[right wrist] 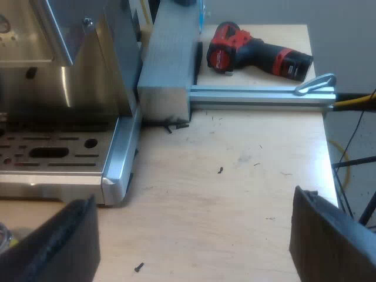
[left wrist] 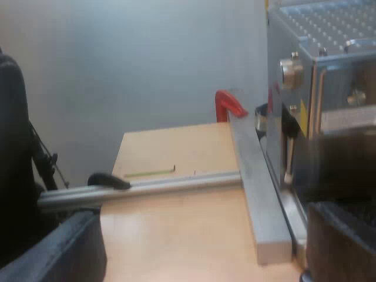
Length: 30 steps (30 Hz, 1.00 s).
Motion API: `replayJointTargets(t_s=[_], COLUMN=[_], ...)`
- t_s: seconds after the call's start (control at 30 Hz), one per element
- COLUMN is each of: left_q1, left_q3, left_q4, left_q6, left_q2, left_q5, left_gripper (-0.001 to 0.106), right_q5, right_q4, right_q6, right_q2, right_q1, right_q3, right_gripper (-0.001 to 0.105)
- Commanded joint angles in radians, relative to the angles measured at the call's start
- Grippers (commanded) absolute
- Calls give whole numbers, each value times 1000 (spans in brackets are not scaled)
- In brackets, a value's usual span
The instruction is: Grind coffee beans and then tamp
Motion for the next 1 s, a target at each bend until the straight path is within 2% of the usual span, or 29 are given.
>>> replayJointTargets(t_s=[0.03, 0.33, 0.43, 0.57, 0.7, 0.9, 1.0], left_q1=[2, 2, 2, 2, 2, 2, 2], left_q3=[-2, -5, -7, -2, 35, 164, 256], left_q4=[59, 147, 165, 153, 92, -78, -188], left_q6=[-9, -9, -9, -9, -9, -9, -9], left_q2=[-50, -175, -175, -175, -175, -173, -173], left_q5=[-14, -11, -11, -11, -11, -11, -10], left_gripper=[72, 72, 72, 72, 72, 72, 72], right_q5=[-2, -2, 13, 21, 21, 21, 21], right_q4=[14, 37, 106, 73, -13, -140, -176], right_q6=[-4, -4, -4, -11, -11, -3, -3], right_q2=[-54, -231, -227, -228, -228, -226, -226], right_q1=[0, 0, -2, -2, 0, 0, 0], right_q3=[-7, 44, 43, 75, 123, 232, 294], right_gripper=[69, 69, 69, 69, 69, 69, 69])
